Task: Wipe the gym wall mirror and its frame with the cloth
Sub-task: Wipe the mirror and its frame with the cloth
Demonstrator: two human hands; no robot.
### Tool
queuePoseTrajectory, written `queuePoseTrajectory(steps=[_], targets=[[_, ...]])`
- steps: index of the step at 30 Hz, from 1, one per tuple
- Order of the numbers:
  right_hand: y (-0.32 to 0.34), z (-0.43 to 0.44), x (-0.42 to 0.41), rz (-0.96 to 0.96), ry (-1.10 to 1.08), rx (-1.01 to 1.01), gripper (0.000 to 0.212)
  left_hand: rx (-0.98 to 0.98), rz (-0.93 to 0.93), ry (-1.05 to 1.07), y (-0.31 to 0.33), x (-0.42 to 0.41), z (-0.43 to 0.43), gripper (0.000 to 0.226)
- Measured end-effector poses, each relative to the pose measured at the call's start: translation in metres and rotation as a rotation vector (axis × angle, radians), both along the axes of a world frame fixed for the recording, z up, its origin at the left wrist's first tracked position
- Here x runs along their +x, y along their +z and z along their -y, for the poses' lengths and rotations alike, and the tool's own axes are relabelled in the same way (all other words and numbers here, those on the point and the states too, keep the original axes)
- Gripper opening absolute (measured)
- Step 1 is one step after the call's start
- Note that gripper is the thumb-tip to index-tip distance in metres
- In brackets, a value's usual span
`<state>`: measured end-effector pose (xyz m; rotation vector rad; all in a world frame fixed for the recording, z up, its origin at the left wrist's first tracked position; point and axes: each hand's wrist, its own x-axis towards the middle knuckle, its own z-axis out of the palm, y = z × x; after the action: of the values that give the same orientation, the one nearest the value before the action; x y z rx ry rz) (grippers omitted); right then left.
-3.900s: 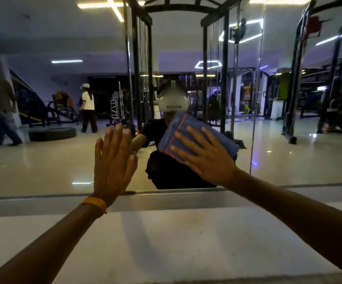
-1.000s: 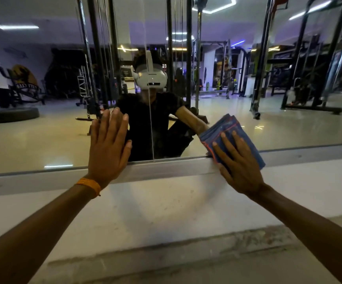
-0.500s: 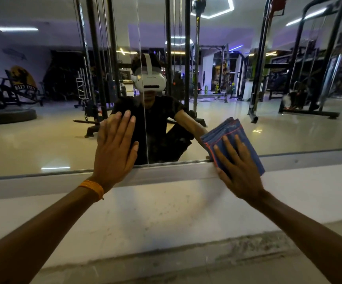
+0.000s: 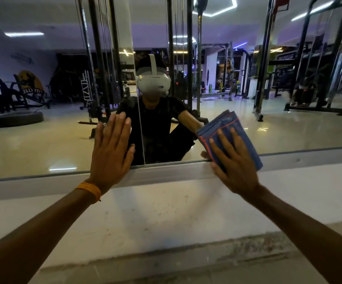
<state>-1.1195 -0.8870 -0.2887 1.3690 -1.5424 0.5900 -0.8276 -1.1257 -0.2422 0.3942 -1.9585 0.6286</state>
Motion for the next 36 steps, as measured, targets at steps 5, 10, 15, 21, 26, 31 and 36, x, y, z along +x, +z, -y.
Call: queuePoseTrajectory(steps=[5,10,15,21,26,31,36], targets=[[0.002,0.062,0.063,-0.202,0.154,0.184,0.060,0.011,0.004,-0.006,0.000,0.002,-0.003,0.071],[0.008,0.019,0.008,-0.059,0.012,0.042,0.063,0.007,0.001,-0.039,0.002,0.005,-0.003,0.069],[0.020,-0.011,-0.046,0.722,-0.213,-0.513,0.065,-0.035,-0.027,-0.083,0.016,-0.013,-0.016,0.068],[0.032,0.061,0.059,0.473,-0.174,-0.326,0.061,0.000,-0.041,-0.078,0.035,-0.067,-0.034,0.068],[0.050,0.035,0.003,0.380,-0.129,-0.387,0.063,-0.012,-0.045,-0.043,0.020,-0.077,-0.035,0.067],[0.069,0.011,-0.042,0.781,-0.285,-0.681,0.072,-0.023,-0.054,-0.020,0.021,-0.081,-0.039,0.069],[0.036,0.053,0.034,0.140,-0.054,-0.167,0.059,0.008,-0.092,-0.041,0.022,-0.085,-0.044,0.069]])
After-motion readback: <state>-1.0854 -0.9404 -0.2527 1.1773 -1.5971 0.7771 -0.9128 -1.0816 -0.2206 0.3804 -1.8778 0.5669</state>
